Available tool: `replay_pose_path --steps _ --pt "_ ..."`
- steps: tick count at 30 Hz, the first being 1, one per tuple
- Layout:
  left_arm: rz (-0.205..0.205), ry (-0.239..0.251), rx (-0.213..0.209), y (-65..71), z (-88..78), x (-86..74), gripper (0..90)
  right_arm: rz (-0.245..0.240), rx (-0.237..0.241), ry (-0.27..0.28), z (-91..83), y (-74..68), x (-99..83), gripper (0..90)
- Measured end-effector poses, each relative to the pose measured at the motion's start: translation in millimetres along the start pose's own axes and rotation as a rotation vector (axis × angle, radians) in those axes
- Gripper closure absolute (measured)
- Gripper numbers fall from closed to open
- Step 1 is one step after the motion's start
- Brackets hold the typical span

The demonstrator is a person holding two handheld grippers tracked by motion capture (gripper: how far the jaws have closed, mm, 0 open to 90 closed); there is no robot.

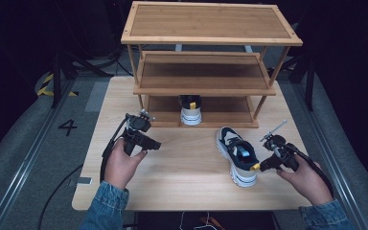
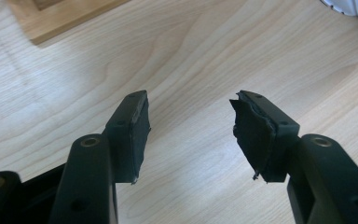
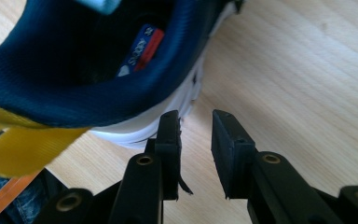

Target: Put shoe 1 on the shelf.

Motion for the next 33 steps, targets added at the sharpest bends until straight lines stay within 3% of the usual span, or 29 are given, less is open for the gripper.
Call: replay_pose_path --steps 3,7,16,21,27,33 --pt "0.005 0.013 0.007 0.6 1.5 2.0 44.7 -0.016 -0.012 -0.012 1.3 -3.4 1.0 71.5" --pt "-0.028 0.021 -0.034 -2.1 4.7 3.7 44.7 -0.018 0.008 -0.015 3.1 -8.6 2.3 69.0" --pt "-0.004 -0.005 -0.023 3.3 10.4 5.6 43.4 -0.073 0.047 -0.011 9.8 -25.7 10.3 61.2" --pt "-0.013 -0.007 -0.024 1.4 10.2 4.9 42.9 -0.066 0.046 -0.015 7.7 -25.9 8.1 55.3" --pt "-0.021 0.013 -0.008 -1.8 7.8 5.2 42.6 -0.069 0.024 0.000 -10.6 -28.9 2.6 50.2" --pt "-0.024 0.000 -0.006 -2.7 9.7 5.2 42.7 -0.116 -0.013 0.010 -29.4 -37.5 -2.9 46.5"
Point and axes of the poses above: each handheld gripper's, and its own axes: z roughly forward along the jaws, x roughly out of its top, y roughly to its right, the point moved 2 cm from there along z, roughly forward along the jaws, and after that the axes turned 11 degrees about -z, right-handed, at the moved point
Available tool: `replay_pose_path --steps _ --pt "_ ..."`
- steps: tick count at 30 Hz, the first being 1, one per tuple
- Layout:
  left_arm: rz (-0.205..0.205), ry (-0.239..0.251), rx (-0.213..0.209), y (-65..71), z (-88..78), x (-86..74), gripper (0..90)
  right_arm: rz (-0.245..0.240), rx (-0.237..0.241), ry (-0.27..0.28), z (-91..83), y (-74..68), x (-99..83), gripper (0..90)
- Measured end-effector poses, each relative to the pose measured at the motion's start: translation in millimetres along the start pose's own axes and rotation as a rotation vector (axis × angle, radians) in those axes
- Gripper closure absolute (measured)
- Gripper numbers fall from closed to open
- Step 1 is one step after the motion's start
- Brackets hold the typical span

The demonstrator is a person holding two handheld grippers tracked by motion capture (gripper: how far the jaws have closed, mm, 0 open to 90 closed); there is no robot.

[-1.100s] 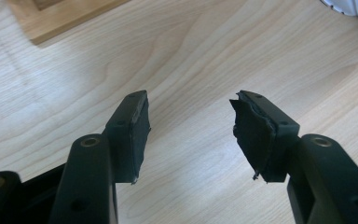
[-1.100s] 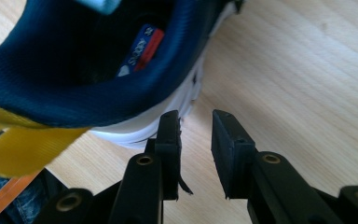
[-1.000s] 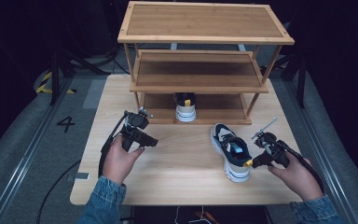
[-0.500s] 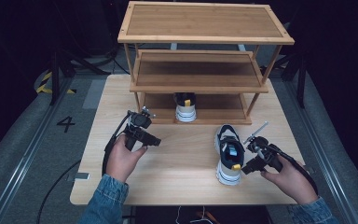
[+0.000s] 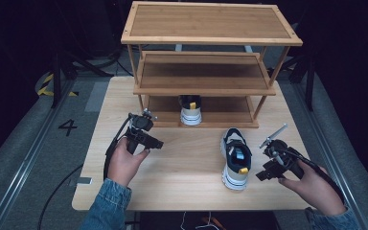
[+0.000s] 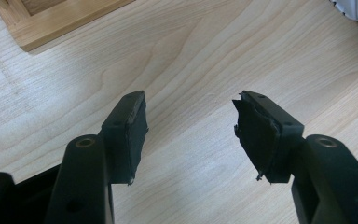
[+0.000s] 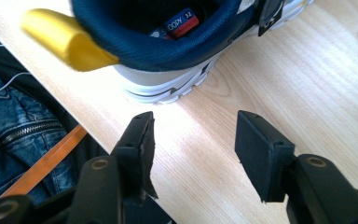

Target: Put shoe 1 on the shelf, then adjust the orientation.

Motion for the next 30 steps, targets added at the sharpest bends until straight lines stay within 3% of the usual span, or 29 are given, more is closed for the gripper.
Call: replay_pose_path --steps 5,13,19,30 --pt "-0.005 -0.005 0.005 -3.0 0.0 -1.0 42.6 -0.052 -0.011 0.028 -10.9 -7.8 2.8 44.0" --pt "-0.041 -0.030 0.009 -12.3 -0.2 -6.6 42.3 -0.090 -0.018 0.048 -18.4 -16.4 7.9 41.9" --pt "-0.046 -0.024 0.007 -13.7 -3.8 -9.4 42.3 -0.167 -0.042 0.037 -15.3 -29.4 20.5 39.0" --pt "-0.042 -0.037 0.017 -12.3 0.6 -12.2 42.8 -0.218 -0.080 0.038 -3.3 -39.4 35.0 36.1"
Point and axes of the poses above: each handheld gripper's, and its own axes: z roughly forward along the jaws, x roughly out of its top, y roughly to its right, the point moved 2 cm from there along z, roughly forward along the jaws, and after that the axes turned 11 degrees about -z, right-handed, at the moved point
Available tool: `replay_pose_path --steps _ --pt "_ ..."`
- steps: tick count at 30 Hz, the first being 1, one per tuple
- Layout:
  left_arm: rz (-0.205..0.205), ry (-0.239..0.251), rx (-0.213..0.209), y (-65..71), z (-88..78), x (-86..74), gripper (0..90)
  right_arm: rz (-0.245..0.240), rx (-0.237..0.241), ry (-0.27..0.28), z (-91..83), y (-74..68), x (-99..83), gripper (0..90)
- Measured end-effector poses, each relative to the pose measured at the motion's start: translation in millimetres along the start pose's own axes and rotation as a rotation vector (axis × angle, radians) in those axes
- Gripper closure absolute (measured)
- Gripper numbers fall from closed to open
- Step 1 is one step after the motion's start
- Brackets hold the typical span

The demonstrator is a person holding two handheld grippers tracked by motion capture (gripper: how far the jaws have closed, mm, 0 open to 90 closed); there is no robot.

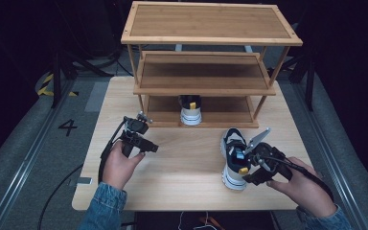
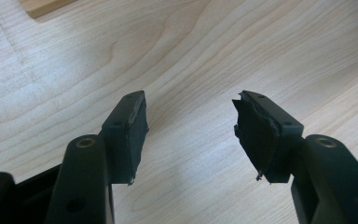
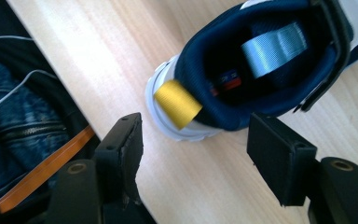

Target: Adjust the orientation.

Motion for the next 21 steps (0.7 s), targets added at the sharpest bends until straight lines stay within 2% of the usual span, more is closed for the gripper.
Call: replay_pose_path --steps 7,12,16,21 --pt "-0.007 -0.016 0.012 -5.6 -0.5 -7.5 42.0 -0.009 0.027 0.009 11.5 5.6 7.6 37.3" --pt "-0.019 -0.021 0.022 -11.0 -1.5 -13.7 41.4 -0.022 0.041 -0.008 21.3 8.2 14.1 42.4" --pt "-0.046 -0.024 0.023 -15.9 -2.6 -18.5 41.2 -0.019 0.089 -0.029 32.4 11.8 18.2 45.5" --pt "-0.050 -0.024 0.023 -17.6 -3.9 -20.6 41.0 -0.026 0.129 -0.053 42.7 12.3 21.8 50.7"
Point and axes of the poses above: each handheld gripper's, and its own axes: z roughly forward along the jaws, x roughly out of its top, y roughly to its right, the point moved 2 cm from there along z, roughly forward along the jaws, and after that the axes turned 11 degrees about -z, right-handed, at the moved point
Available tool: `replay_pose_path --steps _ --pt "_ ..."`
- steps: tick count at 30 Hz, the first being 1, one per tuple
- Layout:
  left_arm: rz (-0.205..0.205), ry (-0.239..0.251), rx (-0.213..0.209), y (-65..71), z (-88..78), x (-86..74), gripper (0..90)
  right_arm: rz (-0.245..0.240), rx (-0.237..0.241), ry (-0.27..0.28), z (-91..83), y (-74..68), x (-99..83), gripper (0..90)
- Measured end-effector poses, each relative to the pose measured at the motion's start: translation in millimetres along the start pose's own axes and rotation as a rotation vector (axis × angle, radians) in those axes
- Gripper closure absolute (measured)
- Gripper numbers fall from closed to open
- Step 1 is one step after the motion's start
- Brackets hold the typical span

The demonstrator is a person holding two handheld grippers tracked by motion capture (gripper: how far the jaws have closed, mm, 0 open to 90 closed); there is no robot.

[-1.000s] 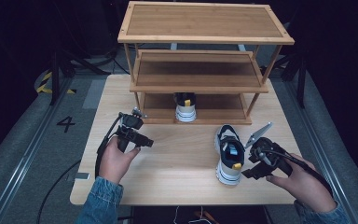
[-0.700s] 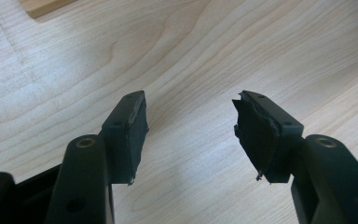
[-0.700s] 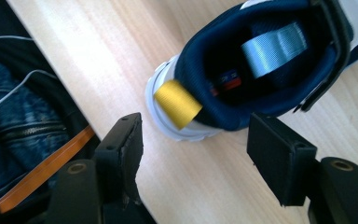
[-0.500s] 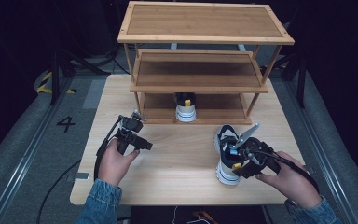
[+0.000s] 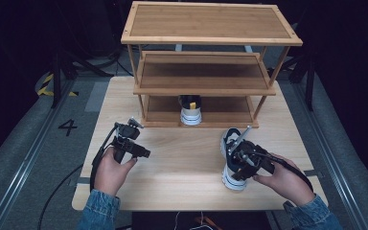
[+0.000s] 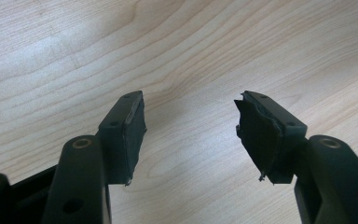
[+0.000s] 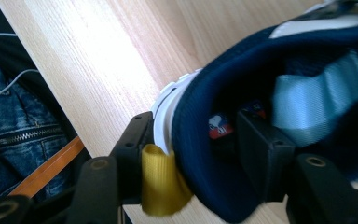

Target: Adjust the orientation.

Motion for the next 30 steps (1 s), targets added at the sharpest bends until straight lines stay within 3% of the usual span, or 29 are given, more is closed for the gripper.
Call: replay_pose_path --steps 10,16,30 --pt "0.013 -0.004 0.001 2.1 3.1 3.0 40.5 -0.046 0.026 -0.021 12.9 -1.2 1.9 64.2" --pt "0.016 -0.005 -0.003 3.8 3.5 5.6 40.6 -0.027 0.045 -0.005 12.3 -0.7 0.8 67.8" --pt "0.016 0.001 0.002 3.5 3.1 7.7 41.6 -0.061 0.058 -0.002 3.9 -1.5 3.5 69.1"
Point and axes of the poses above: each handheld gripper's, and its own axes: z roughly forward along the jaws, x roughly out of its top, y roughly to its right, the point moved 2 cm from there along z, roughly forward along the jaws, and after that the axes turned 11 degrees about -z, right-handed, at the moved point
